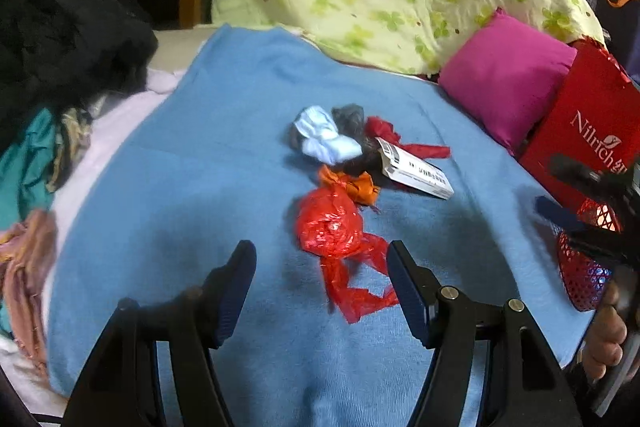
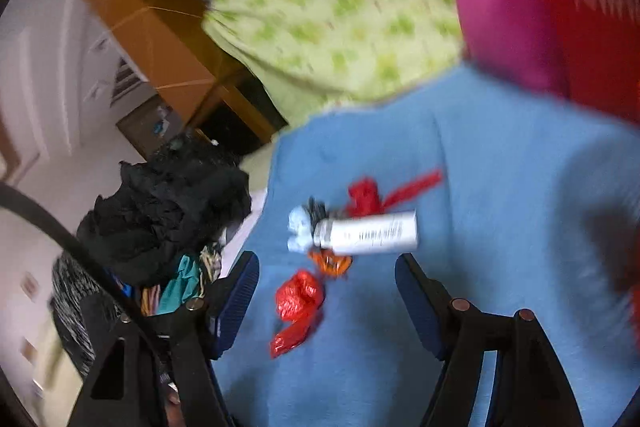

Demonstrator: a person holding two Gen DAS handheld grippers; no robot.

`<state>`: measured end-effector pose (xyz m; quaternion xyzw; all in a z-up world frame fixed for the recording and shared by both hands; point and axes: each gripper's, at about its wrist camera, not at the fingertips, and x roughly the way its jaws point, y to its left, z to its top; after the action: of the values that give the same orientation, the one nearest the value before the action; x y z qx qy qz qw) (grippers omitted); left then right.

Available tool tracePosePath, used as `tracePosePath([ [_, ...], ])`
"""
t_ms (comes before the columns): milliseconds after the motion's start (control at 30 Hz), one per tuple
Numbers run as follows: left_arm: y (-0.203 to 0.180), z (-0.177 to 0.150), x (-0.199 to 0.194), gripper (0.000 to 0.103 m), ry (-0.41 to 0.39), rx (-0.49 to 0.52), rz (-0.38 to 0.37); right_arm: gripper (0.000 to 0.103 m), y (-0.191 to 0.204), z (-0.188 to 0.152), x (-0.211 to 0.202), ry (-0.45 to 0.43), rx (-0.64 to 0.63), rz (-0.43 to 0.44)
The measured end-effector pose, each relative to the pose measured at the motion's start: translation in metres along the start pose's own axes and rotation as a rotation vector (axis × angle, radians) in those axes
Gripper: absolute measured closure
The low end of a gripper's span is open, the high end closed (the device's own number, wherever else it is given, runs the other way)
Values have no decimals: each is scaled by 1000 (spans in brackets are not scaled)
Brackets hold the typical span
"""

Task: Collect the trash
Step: 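Grasp the white tube box with the right tool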

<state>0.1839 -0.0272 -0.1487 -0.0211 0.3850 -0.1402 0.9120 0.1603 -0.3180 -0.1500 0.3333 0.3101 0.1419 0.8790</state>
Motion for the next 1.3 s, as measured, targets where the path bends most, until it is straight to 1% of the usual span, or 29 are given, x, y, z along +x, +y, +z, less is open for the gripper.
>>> tracePosePath([
  [67,0,3,10,35,-7,3,-21,28,-16,1,28,60,102,31],
  [100,1,6,15,35,-12,2,-29,28,-19,1,36,73,129,37],
  [167,2,9,25,33,-27,0,-55,28,-34,2,61,132,216,66],
  [233,4,11,40,32,-37,-2,-69,28,-45,1,76,157,300,95],
  [333,10,11,58,32,-25,-14,-74,28,-67,1,95,155,445,133],
  [400,13,11,67,32,-2,-25,-63,28,-76,1,109,154,507,136],
  [533,9,13,75,32,9,-12,-81,28,-85,2,132,161,578,124],
  [667,-2,11,82,32,26,33,-93,30,-90,6,144,120,633,100],
  [733,-5,10,86,32,37,47,-83,32,-89,9,149,114,634,90],
  [767,-6,9,89,32,45,46,-80,40,-88,10,153,110,628,79],
  [800,-6,8,92,32,55,43,-78,53,-89,9,156,113,632,74],
  [833,-4,8,95,39,64,41,-76,60,-91,8,159,119,641,67],
  [867,-3,7,97,45,71,39,-72,64,-95,6,161,119,651,63],
  [900,-1,6,100,52,86,35,-65,66,-96,5,160,102,658,67],
  [967,1,5,100,54,81,29,-60,69,-93,8,155,86,641,63],
  [1000,1,5,98,56,73,34,-53,72,-92,8,152,81,629,58],
  [1167,-2,5,83,58,26,54,-37,73,-75,14,131,57,521,38],
  [1300,0,5,64,58,-10,54,-23,73,-48,17,104,45,358,10],
])
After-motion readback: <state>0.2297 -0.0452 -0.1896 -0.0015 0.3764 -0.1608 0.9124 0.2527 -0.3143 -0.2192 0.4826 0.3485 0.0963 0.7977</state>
